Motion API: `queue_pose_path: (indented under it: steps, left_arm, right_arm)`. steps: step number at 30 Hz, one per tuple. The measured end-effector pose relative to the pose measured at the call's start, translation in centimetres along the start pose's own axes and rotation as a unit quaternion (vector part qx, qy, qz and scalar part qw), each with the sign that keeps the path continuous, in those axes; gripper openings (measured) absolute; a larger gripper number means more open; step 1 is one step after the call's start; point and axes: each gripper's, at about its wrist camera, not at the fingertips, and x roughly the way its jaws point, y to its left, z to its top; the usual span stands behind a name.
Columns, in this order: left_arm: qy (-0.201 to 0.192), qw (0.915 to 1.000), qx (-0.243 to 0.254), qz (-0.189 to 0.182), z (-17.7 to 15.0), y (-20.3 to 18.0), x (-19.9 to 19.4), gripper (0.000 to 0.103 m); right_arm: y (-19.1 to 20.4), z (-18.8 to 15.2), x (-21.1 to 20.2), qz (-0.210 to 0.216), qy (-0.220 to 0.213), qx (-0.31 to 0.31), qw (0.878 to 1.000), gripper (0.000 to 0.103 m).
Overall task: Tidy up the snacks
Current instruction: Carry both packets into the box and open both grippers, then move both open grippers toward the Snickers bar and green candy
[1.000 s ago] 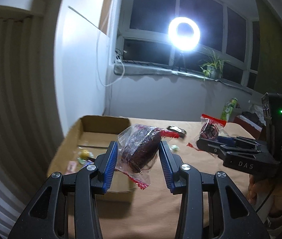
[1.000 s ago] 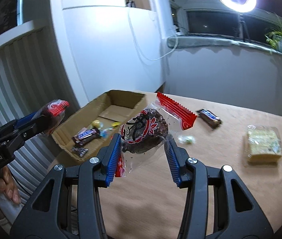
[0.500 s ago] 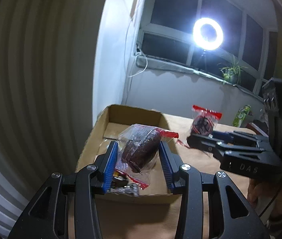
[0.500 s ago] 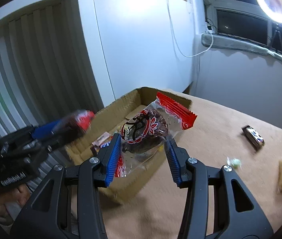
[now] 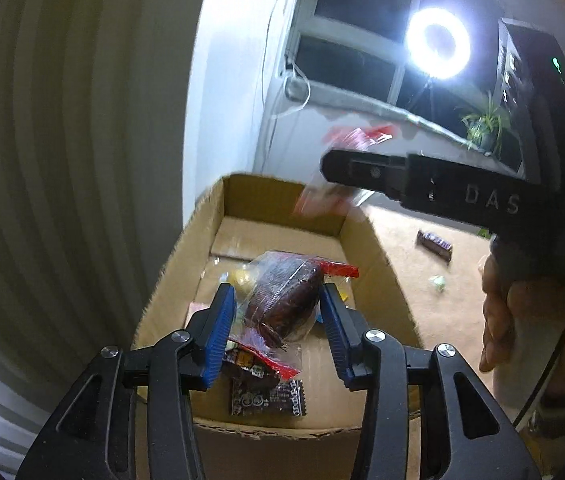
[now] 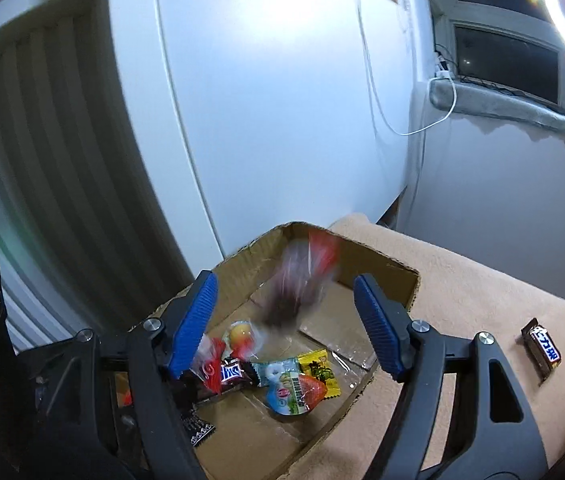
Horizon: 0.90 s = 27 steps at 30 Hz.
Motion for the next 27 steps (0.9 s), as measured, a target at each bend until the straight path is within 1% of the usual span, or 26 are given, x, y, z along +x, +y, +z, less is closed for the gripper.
queue_pose_path:
  steps: [1, 2, 3, 7, 11, 20, 27]
  left_arm:
    - [0.001, 1.0, 0.001, 0.01, -0.1, 0.0, 0.1, 0.058]
    - [-0.002, 0.9999, 0.0, 0.016, -0.1, -0.1, -0.1, 0.071]
    - [-0.008, 0.9997, -0.003, 0.023, -0.1, -0.2, -0.5, 0.075]
    - [-0.017, 0.9995, -0.003, 0.028, 0.3, -0.2, -1.3, 0.075]
    - [-0.028, 0.9991, 0.005, 0.032, 0.6, -0.8, -2.8, 0.075]
    - [-0.056, 0.9976, 0.023, 0.033, 0.2, -2.8, -6.7, 0.075]
    - [-0.072, 0.996, 0.041, 0.033, 0.3, -5.1, -8.8, 0.076]
  right_arm:
    - [-0.2, -0.3, -0.5, -0.007, -0.004, 0.0, 1.0, 0.077]
    - [-0.4, -0.6, -0.8, -0.014, -0.007, 0.001, 1.0, 0.077]
    - [-0.6, -0.8, -1.2, -0.018, -0.008, 0.003, 1.0, 0.077]
    - [-1.3, -1.9, -3.0, -0.025, -0.007, 0.017, 1.0, 0.077]
    - [-1.5, -2.5, -4.8, -0.029, -0.011, 0.025, 0.999, 0.081]
    - [-0.2, -3.3, -9.7, -0.025, -0.032, 0.017, 0.999, 0.082]
    - [0.3, -4.7, -12.8, -0.027, -0.043, 0.021, 0.998, 0.083]
